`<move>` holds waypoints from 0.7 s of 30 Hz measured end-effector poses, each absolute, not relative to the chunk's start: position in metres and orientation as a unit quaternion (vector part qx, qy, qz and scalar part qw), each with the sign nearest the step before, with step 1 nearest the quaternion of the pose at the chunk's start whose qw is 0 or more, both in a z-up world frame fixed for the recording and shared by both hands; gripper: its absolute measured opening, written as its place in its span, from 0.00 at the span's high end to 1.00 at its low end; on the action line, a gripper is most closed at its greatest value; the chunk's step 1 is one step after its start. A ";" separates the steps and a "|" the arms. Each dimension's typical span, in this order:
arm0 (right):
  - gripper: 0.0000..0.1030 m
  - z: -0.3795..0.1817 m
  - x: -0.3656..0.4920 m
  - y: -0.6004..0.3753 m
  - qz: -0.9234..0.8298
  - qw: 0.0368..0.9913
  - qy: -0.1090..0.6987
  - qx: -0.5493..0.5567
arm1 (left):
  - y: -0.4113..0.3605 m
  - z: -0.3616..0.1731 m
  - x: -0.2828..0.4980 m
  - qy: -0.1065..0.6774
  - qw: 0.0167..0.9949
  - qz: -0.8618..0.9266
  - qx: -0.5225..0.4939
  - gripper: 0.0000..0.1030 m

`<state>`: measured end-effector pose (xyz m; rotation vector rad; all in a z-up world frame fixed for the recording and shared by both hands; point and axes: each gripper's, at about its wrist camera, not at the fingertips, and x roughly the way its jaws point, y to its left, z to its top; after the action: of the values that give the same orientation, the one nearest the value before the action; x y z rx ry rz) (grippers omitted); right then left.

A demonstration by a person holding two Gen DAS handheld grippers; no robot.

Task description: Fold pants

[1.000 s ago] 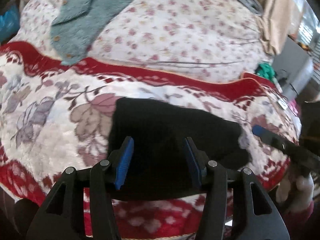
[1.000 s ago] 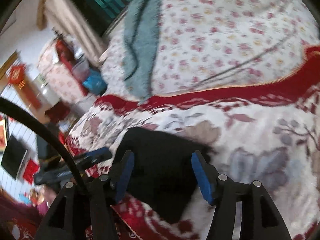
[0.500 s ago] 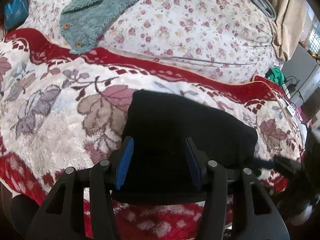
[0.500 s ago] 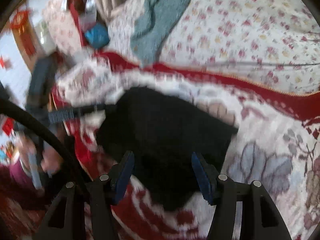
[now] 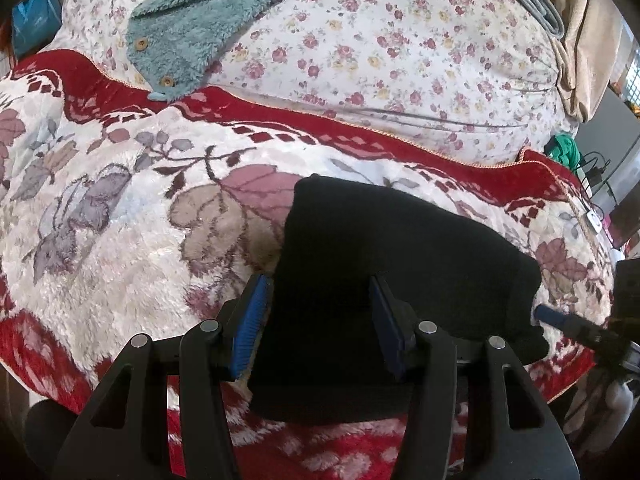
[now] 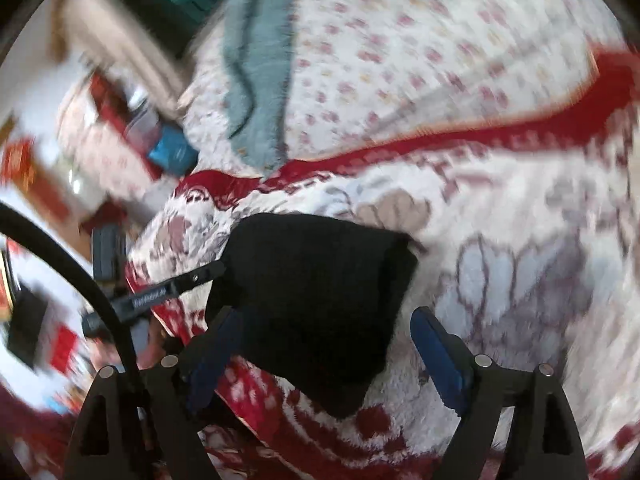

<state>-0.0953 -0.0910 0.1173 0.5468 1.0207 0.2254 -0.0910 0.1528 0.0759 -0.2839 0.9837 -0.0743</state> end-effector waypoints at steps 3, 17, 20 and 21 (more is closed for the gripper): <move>0.17 0.097 -0.094 -0.093 0.102 0.812 0.499 0.285 | 0.154 0.072 -0.088 0.472 0.871 -0.038 -0.132 0.46; 0.19 0.066 -0.077 -0.090 0.150 0.804 0.477 0.322 | 0.170 0.028 -0.060 0.487 0.832 -0.104 -0.247 0.21; 0.53 0.067 -0.076 -0.083 0.154 0.811 0.476 0.305 | 0.165 0.036 -0.062 0.485 0.834 -0.128 -0.228 0.47; 0.56 0.071 -0.076 -0.080 0.157 0.814 0.473 0.298 | 0.165 0.040 -0.064 0.481 0.837 -0.126 -0.228 0.53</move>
<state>-0.0756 -0.0798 0.0712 0.6359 1.0096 0.3344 -0.0643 0.1652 0.0397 -0.4821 1.0168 -0.2668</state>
